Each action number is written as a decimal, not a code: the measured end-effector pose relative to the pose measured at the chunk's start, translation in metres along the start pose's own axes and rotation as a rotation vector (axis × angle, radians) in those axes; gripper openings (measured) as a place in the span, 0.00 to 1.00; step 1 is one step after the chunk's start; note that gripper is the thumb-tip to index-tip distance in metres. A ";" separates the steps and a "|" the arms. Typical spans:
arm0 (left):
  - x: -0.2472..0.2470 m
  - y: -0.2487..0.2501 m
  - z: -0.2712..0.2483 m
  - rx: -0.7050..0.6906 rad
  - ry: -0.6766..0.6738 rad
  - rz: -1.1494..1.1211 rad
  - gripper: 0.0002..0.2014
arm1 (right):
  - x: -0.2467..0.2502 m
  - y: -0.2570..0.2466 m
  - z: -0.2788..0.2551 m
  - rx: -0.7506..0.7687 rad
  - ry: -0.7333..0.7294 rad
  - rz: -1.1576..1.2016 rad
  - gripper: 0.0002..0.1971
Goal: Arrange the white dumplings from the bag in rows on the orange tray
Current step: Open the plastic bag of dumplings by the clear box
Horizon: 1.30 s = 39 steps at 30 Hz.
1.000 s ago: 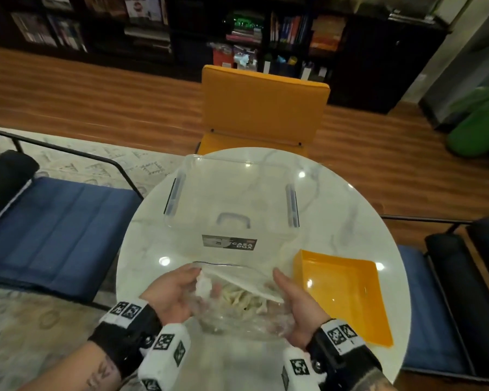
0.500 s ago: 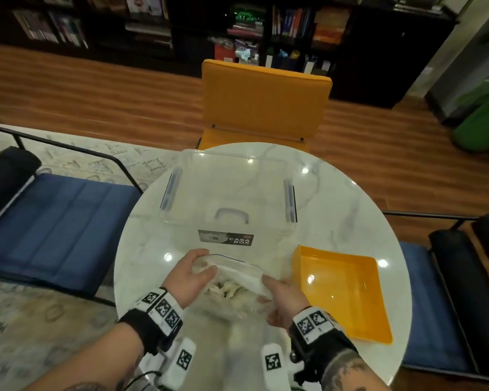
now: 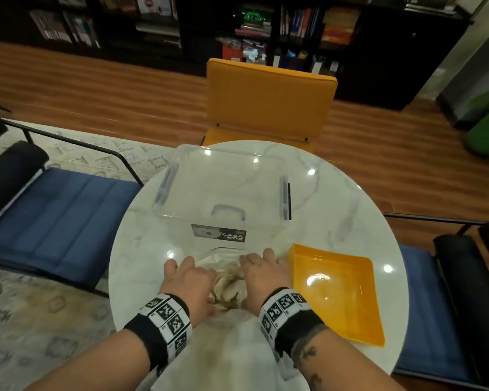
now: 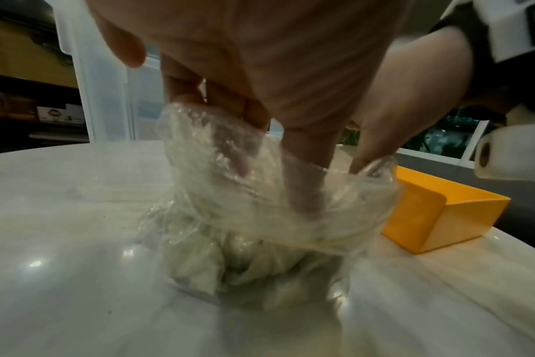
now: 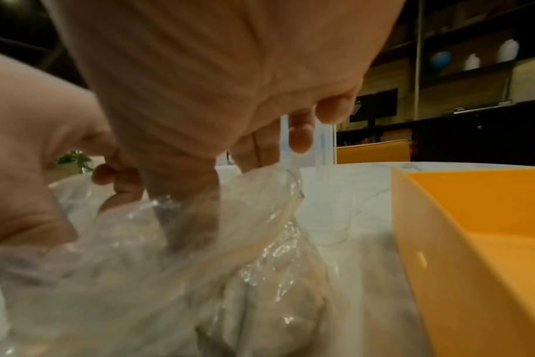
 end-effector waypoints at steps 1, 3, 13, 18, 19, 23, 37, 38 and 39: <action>0.004 0.002 -0.003 0.009 -0.002 0.027 0.24 | -0.004 0.003 -0.001 -0.021 -0.007 -0.005 0.46; 0.005 0.003 -0.006 0.047 -0.022 0.023 0.34 | -0.012 0.004 -0.005 -0.015 -0.007 -0.017 0.52; 0.004 0.032 0.005 -0.006 0.064 -0.023 0.23 | -0.039 0.089 -0.096 -0.195 0.219 0.465 0.17; -0.013 0.034 0.016 0.054 -0.007 -0.021 0.21 | -0.105 0.096 -0.112 -0.160 -0.004 0.298 0.23; -0.013 0.035 0.017 0.047 0.003 -0.017 0.17 | -0.108 0.096 -0.112 -0.156 0.054 0.254 0.19; -0.013 0.027 0.023 0.006 0.048 -0.059 0.11 | -0.116 0.095 -0.112 -0.168 0.138 0.202 0.12; -0.033 0.041 0.033 -0.048 -0.069 -0.258 0.28 | -0.123 0.102 -0.112 -0.190 0.045 0.205 0.09; -0.027 0.041 0.033 -0.080 -0.026 -0.264 0.26 | -0.122 0.100 -0.112 -0.181 0.044 0.182 0.09; -0.020 0.039 0.032 -0.102 0.017 -0.274 0.23 | -0.122 0.099 -0.111 -0.174 0.034 0.179 0.09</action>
Point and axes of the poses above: each hand's wrist, its own z-axis towards the middle knuckle, its own x-axis out of the back of the hand, y = z × x, the point moved 8 cm from there along z, towards the middle knuckle
